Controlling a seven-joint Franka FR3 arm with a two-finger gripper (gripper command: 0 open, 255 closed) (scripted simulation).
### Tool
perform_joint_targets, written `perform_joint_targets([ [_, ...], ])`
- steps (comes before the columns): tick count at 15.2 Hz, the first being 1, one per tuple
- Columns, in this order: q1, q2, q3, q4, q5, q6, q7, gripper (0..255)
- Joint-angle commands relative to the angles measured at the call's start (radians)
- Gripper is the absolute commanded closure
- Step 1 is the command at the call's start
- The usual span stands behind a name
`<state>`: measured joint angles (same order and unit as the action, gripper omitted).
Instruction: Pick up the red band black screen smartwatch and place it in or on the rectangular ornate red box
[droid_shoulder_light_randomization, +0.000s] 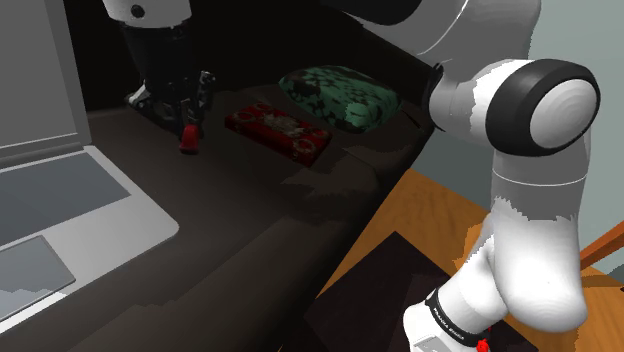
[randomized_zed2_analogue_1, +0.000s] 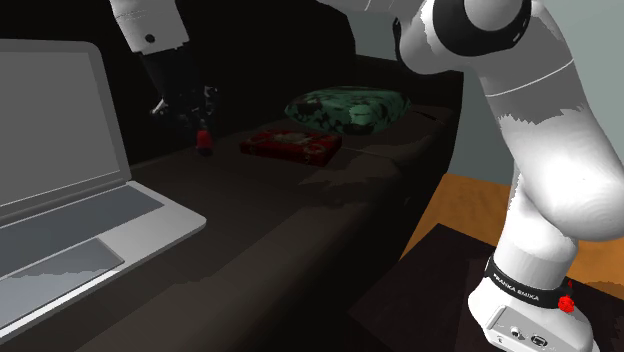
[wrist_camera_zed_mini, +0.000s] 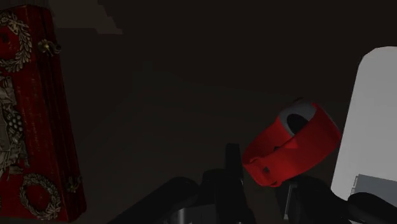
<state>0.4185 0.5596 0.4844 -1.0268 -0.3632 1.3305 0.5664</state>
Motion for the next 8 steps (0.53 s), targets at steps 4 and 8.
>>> perform_joint_targets([
  [4, -0.071, -0.059, -0.005, -0.065, 0.015, 0.017, -0.059, 255],
  [8, -0.164, -0.127, -0.019, -0.167, 0.034, 0.068, -0.139, 255],
])
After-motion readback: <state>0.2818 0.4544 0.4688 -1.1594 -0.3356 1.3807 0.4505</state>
